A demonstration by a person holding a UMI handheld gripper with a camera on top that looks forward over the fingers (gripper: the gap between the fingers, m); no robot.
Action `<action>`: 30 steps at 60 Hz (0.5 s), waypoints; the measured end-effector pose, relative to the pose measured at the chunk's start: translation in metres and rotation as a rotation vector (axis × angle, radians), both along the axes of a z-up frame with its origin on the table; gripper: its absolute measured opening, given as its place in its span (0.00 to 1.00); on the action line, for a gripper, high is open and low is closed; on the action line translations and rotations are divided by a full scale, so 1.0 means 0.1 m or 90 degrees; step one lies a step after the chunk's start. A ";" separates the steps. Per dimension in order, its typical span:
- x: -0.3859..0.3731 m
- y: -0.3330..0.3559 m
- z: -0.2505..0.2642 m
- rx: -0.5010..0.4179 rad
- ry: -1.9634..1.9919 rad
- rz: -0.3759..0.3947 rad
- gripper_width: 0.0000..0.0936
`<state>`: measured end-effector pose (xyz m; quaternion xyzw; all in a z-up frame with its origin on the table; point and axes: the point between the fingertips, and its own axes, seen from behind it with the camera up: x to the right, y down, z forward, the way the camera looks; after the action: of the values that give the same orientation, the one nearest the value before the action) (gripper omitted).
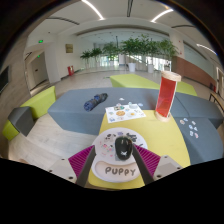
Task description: Arrange mouse
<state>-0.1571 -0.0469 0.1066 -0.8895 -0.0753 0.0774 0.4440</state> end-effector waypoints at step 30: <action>0.49 -0.78 0.28 0.089 -0.085 -0.002 0.88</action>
<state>-0.1080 -0.1252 0.1343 -0.8597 -0.1088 0.0118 0.4989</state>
